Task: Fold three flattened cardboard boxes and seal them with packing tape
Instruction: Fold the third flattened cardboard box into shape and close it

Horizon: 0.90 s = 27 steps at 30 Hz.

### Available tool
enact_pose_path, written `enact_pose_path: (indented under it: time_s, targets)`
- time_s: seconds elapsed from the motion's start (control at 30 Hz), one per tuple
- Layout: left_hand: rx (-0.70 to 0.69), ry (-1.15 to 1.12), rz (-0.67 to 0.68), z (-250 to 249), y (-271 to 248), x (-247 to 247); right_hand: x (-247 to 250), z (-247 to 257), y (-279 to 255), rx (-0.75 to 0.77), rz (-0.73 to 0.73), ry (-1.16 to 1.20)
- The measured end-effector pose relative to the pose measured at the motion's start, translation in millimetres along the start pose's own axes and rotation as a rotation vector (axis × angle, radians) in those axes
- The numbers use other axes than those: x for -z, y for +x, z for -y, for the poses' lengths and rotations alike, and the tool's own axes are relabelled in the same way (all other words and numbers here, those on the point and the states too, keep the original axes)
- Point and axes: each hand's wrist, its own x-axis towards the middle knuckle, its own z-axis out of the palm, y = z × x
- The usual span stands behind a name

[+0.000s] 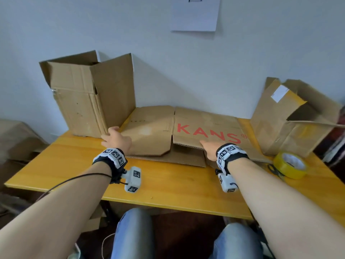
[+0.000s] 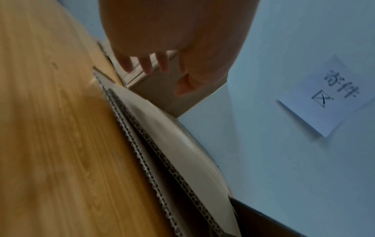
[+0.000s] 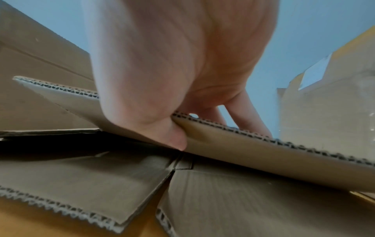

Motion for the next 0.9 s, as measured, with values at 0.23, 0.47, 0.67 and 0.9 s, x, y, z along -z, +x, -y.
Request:
enact_pose_path:
  time_s: [0.23, 0.47, 0.67, 0.9]
  targets:
    - [-0.017, -0.112, -0.191, -26.7, -21.5, 15.4, 32.3, -11.0, -40.1, -0.021, -0.101, 0.153]
    - [0.033, -0.551, 0.193, -60.0, -45.7, 31.2, 61.8, -21.0, -71.0, -0.117, -0.276, 0.227]
    - [-0.161, -0.332, 0.428, -74.4, -75.7, 13.0, 75.8, -31.2, -102.4, -0.214, -0.366, 0.401]
    - [-0.47, -0.039, 0.057, -100.4, -86.1, 22.1, 86.1, -49.8, -116.5, -0.251, -0.541, 0.998]
